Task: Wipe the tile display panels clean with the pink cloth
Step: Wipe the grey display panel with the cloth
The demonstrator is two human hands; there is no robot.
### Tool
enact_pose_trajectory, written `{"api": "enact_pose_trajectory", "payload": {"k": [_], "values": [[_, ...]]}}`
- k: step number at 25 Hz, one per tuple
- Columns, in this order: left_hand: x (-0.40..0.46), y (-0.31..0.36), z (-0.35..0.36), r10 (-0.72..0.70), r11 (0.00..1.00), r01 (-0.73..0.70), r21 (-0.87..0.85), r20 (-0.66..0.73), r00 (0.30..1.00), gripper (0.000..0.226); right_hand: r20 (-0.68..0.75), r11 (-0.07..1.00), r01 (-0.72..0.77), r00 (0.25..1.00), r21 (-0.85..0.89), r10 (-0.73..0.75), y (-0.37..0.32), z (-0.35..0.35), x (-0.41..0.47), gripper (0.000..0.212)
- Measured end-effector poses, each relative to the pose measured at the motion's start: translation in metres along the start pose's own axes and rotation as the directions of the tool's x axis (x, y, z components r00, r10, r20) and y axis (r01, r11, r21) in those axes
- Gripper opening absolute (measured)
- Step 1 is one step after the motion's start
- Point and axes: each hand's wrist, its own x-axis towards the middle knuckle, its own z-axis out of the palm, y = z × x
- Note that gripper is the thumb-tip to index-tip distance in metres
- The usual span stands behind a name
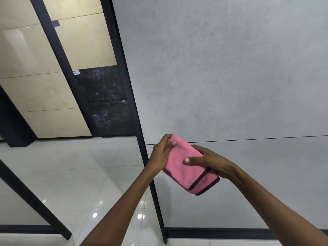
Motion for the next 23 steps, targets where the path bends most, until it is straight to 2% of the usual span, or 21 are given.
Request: {"api": "enact_pose_trajectory", "payload": {"k": [2, 4, 5, 7, 9, 11, 13, 14, 15, 16, 18, 19, 20, 21, 23], "values": [[0.014, 0.011, -0.011, 0.06, 0.995, -0.057, 0.078, -0.032, 0.998, 0.037, -0.095, 0.996, 0.087, 0.992, 0.019, -0.085, -0.009, -0.003, 0.013, 0.036], [0.04, 0.03, -0.041, 0.18, 0.973, -0.159, 0.165, -0.126, 0.976, 0.039, -0.272, 0.96, 0.211, 0.927, -0.186, -0.256, -0.04, -0.015, 0.029, 0.029], [0.056, 0.044, -0.063, 0.26, 0.955, -0.221, 0.197, -0.203, 0.944, 0.038, -0.353, 0.917, 0.25, 0.865, -0.309, -0.355, -0.062, -0.022, 0.036, 0.032], [0.096, 0.087, -0.117, 0.443, 0.89, -0.356, 0.286, -0.352, 0.824, 0.035, -0.444, 0.805, 0.339, 0.698, -0.487, -0.562, -0.121, -0.036, 0.048, 0.041], [0.133, 0.141, -0.179, 0.61, 0.782, -0.43, 0.45, -0.418, 0.673, 0.035, -0.44, 0.643, 0.419, 0.486, -0.64, -0.755, -0.189, -0.046, 0.053, 0.051], [0.167, 0.2, -0.236, 0.762, 0.625, -0.44, 0.645, -0.382, 0.523, 0.034, -0.405, 0.445, 0.427, 0.187, -0.787, -0.895, -0.264, -0.059, 0.054, 0.056], [0.195, 0.252, -0.285, 0.866, 0.461, -0.376, 0.804, -0.313, 0.391, 0.035, -0.311, 0.262, 0.264, -0.168, -0.928, -0.935, -0.343, -0.075, 0.054, 0.054], [0.208, 0.276, -0.31, 0.9, 0.399, -0.345, 0.85, -0.291, 0.324, 0.035, -0.247, 0.213, 0.141, -0.297, -0.967, -0.922, -0.381, -0.082, 0.055, 0.053], [0.221, 0.297, -0.332, 0.921, 0.359, -0.324, 0.875, -0.276, 0.274, 0.036, -0.194, 0.197, 0.027, -0.339, -0.98, -0.92, -0.41, -0.087, 0.06, 0.053], [0.235, 0.315, -0.351, 0.933, 0.332, -0.309, 0.891, -0.262, 0.247, 0.036, -0.168, 0.189, -0.06, -0.254, -0.98, -0.952, -0.432, -0.089, 0.069, 0.055], [0.263, 0.342, -0.376, 0.949, 0.249, -0.258, 0.933, -0.182, 0.258, 0.04, -0.142, 0.112, -0.21, 0.135, -0.971, -0.981, -0.445, -0.083, 0.097, 0.065], [0.277, 0.352, -0.383, 0.949, 0.199, -0.231, 0.952, -0.128, 0.289, 0.044, -0.116, 0.049, -0.236, 0.28, -0.971, -0.953, -0.439, -0.077, 0.114, 0.072], [0.29, 0.361, -0.387, 0.944, 0.152, -0.211, 0.966, -0.078, 0.322, 0.047, -0.077, -0.002, -0.228, 0.337, -0.974, -0.938, -0.431, -0.073, 0.132, 0.077], [0.301, 0.368, -0.389, 0.934, 0.106, -0.191, 0.976, -0.032, 0.356, 0.049, -0.041, -0.03, -0.204, 0.336, -0.979, -0.941, -0.423, -0.069, 0.147, 0.082], [0.321, 0.375, -0.392, 0.912, -0.002, -0.161, 0.987, 0.068, 0.405, 0.051, 0.044, -0.09, -0.167, 0.259, -0.982, -0.965, -0.418, -0.074, 0.17, 0.085]]}}
